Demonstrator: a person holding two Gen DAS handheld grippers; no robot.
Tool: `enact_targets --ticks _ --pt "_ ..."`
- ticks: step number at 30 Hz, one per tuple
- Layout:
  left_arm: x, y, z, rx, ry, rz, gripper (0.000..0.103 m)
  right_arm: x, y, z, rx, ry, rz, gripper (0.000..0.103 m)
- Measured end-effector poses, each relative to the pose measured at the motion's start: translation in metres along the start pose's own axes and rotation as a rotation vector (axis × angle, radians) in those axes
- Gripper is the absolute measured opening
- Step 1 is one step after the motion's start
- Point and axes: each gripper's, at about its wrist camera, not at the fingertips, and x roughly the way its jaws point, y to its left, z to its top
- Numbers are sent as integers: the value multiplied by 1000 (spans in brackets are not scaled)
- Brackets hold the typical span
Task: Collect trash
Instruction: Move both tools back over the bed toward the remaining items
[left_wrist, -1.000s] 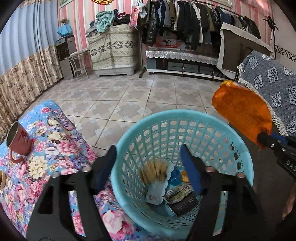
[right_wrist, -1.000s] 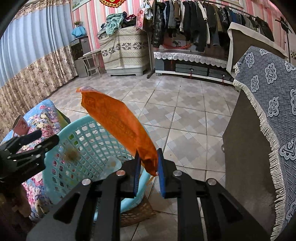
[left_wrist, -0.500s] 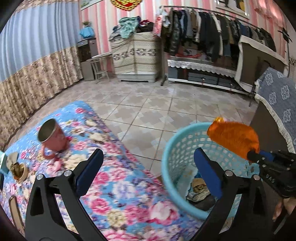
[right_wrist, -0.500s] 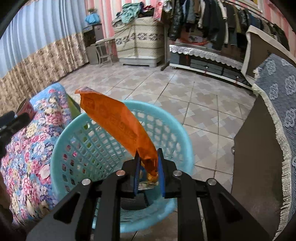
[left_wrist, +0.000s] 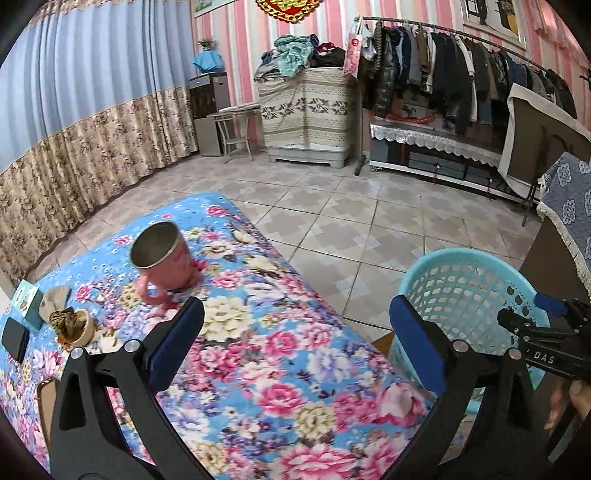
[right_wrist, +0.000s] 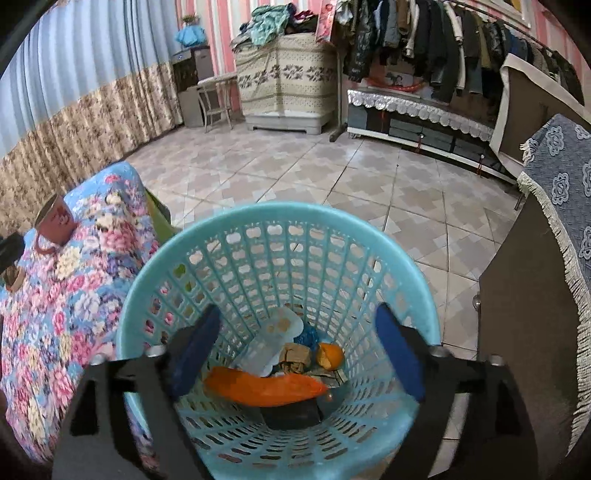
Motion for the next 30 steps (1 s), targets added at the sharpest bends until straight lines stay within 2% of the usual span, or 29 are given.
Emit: enact_targets --ticks 2,6,14,21,26,30 --pt "-3 7 -2 -7 -1 6 97 -5 0 1 22 -28 -2 94" --pt "-11 28 -7 -32 -5 17 97 -14 5 6 43 -63 0 94" --pt "-30 87 -20 -88 -12 66 97 -40 54 12 15 -176 13 96" --pt "-53 162 -39 -113 -31 173 98 -56 122 4 -10 -223 91 96" --pt "-62 216 -51 -121 -26 283 98 -68 170 4 -35 -243 163 96" --pt "-68 258 -66 -136 -12 340 98 -76 208 3 -71 -265 209 96"
